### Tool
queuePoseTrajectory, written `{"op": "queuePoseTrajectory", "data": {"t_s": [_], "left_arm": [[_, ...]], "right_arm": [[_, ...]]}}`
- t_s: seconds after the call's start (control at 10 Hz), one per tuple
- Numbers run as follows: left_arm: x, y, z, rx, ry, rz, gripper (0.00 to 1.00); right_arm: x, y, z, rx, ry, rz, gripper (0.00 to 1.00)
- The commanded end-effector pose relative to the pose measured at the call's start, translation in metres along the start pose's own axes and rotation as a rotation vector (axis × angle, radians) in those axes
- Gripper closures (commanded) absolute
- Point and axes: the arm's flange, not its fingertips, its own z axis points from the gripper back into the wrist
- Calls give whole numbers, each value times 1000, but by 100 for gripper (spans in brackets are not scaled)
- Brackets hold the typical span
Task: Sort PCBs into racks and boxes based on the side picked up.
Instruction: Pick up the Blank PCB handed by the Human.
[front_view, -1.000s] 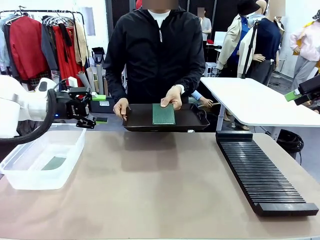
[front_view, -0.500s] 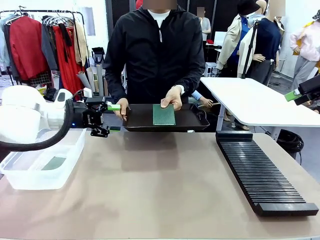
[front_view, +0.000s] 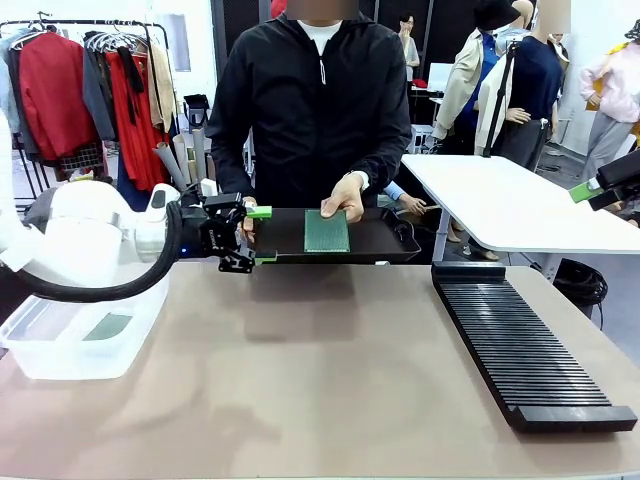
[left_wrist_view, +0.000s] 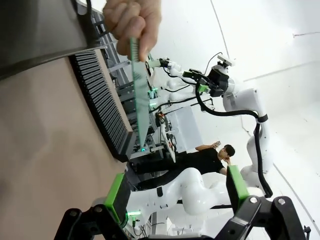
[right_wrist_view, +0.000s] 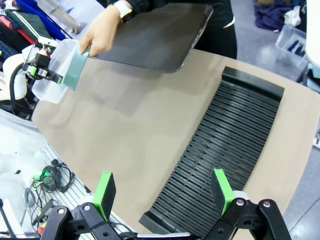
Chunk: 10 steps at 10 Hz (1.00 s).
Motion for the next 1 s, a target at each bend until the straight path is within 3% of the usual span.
{"op": "queuePoseTrajectory", "data": {"t_s": [0.0, 0.9], "left_arm": [[5, 2, -12, -30, 0, -35, 0], [25, 28, -66, 11, 28, -74, 0]], "right_arm": [[1, 1, 1, 3, -4, 2, 0], [1, 1, 1, 3, -4, 2, 0]]}}
